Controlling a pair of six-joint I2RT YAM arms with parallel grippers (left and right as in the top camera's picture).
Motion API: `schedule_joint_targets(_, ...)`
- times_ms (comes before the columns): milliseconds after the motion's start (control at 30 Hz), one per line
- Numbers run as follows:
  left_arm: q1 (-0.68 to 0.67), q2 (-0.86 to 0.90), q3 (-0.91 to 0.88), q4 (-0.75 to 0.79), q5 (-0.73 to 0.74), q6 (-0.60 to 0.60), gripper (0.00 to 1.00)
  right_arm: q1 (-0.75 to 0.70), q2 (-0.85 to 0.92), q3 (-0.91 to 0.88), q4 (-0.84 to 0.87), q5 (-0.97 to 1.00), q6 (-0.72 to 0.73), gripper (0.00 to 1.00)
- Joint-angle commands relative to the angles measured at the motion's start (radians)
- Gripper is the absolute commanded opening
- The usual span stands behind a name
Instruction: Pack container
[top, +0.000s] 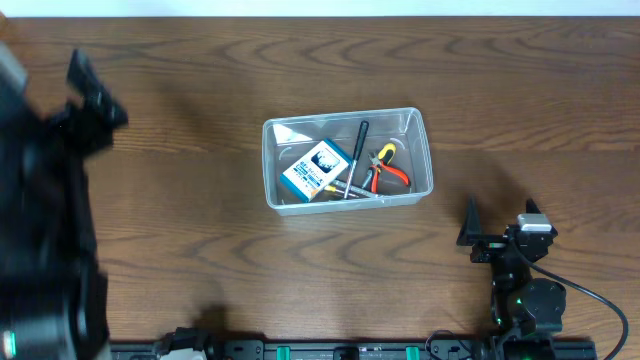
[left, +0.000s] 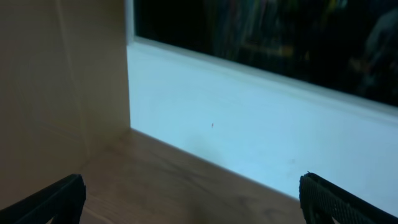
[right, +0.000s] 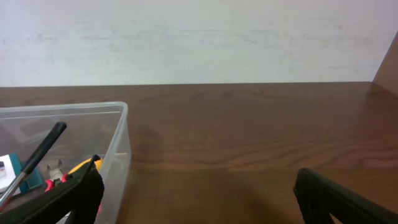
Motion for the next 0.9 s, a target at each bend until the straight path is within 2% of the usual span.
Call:
schedule_joint_targets(0, 0.002, -0.105, -0.118, -0.005, -0.001, -0.012, 0.98, -0.008, -0.008, -0.003, -0.003, 0.01, 0.002, 0.99)
schedule_joint_targets(200, 0.001, -0.339, -0.351, 0.018, 0.006, -0.113, 0.98, -0.008, -0.008, -0.003, -0.003, 0.01, 0.002, 0.99)
schedule_joint_targets(467, -0.018, -0.536, -0.741, 0.218, 0.007, -0.299, 0.98, -0.008, -0.008, -0.003, -0.003, 0.01, 0.002, 0.99)
schedule_joint_targets(700, -0.07, -0.634, -1.033, 0.452, 0.007, -0.334, 0.98, -0.008, -0.008, -0.003, -0.003, 0.011, 0.002, 0.99)
schedule_joint_targets(867, -0.099, -0.682, -1.172, 0.536, 0.008, -0.374, 0.98, -0.008, -0.008, -0.003, -0.002, 0.01, 0.002, 0.99)
